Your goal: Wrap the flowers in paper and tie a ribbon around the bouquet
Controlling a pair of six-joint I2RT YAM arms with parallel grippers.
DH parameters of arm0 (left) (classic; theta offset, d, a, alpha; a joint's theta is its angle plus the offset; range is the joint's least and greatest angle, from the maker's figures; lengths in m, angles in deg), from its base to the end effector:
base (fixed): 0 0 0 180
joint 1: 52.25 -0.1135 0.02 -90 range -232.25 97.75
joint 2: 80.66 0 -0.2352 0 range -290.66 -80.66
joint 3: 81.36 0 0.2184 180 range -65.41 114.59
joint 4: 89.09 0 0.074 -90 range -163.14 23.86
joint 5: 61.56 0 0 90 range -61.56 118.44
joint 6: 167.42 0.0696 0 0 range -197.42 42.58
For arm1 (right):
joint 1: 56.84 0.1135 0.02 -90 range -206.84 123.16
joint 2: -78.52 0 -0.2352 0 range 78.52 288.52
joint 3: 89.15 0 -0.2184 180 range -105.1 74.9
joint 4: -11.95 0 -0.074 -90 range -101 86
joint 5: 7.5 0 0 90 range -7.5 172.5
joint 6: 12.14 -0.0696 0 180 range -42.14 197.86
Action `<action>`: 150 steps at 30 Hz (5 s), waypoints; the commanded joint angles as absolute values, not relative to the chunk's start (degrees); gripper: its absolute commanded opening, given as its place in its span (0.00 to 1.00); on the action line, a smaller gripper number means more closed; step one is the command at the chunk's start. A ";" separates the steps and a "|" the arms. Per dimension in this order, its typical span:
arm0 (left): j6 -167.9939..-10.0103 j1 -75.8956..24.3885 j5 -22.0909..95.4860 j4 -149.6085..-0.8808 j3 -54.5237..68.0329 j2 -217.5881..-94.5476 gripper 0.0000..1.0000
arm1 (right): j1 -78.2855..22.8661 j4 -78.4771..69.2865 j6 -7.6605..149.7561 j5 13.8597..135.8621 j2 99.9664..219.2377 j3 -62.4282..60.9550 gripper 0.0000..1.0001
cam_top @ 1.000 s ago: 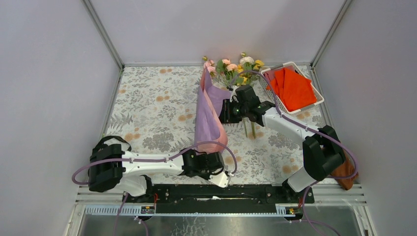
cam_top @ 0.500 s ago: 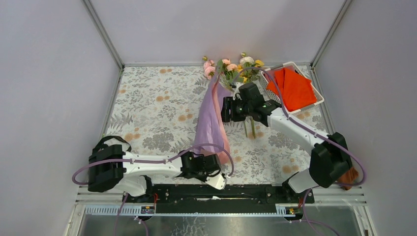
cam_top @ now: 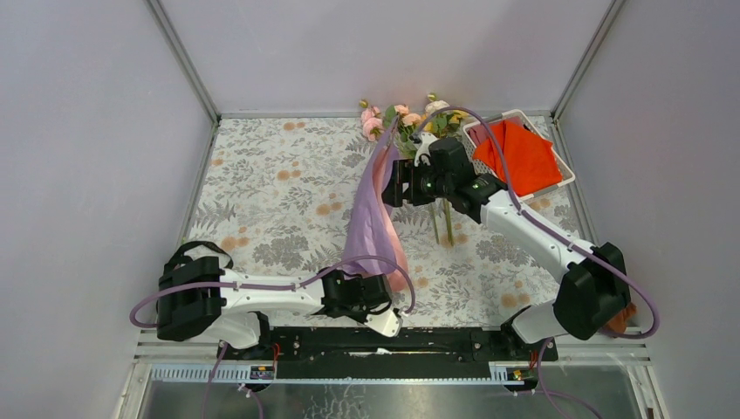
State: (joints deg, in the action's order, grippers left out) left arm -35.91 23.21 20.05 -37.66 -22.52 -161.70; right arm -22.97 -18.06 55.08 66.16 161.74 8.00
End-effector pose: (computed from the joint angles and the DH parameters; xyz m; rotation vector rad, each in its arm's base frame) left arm 0.0665 -0.2161 0.1262 2.3929 1.5022 0.0796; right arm 0.2648 0.2013 0.2744 -0.3925 2.1709 0.8756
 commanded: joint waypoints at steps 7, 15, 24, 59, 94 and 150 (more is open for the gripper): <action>-35.29 23.51 20.36 -39.73 -23.40 -160.95 0.00 | -22.61 -10.82 52.94 66.46 156.33 5.30 0.81; -35.33 23.52 20.32 -39.66 -23.72 -160.65 0.00 | -22.72 -12.49 50.37 70.21 160.09 6.28 0.79; -35.30 23.51 20.47 -40.19 -24.19 -160.90 0.00 | -24.28 -9.45 48.67 66.49 164.50 8.40 0.57; -35.15 23.26 20.89 -40.88 -24.50 -161.25 0.00 | -31.10 -10.57 50.24 59.50 165.68 10.65 0.42; -61.07 -18.68 29.26 -32.72 8.98 -142.77 0.98 | -19.48 -15.46 59.84 59.22 176.19 -10.09 0.00; -59.52 -72.07 53.54 -54.34 9.30 -188.29 0.00 | -32.66 -18.88 58.72 85.40 162.68 14.24 0.51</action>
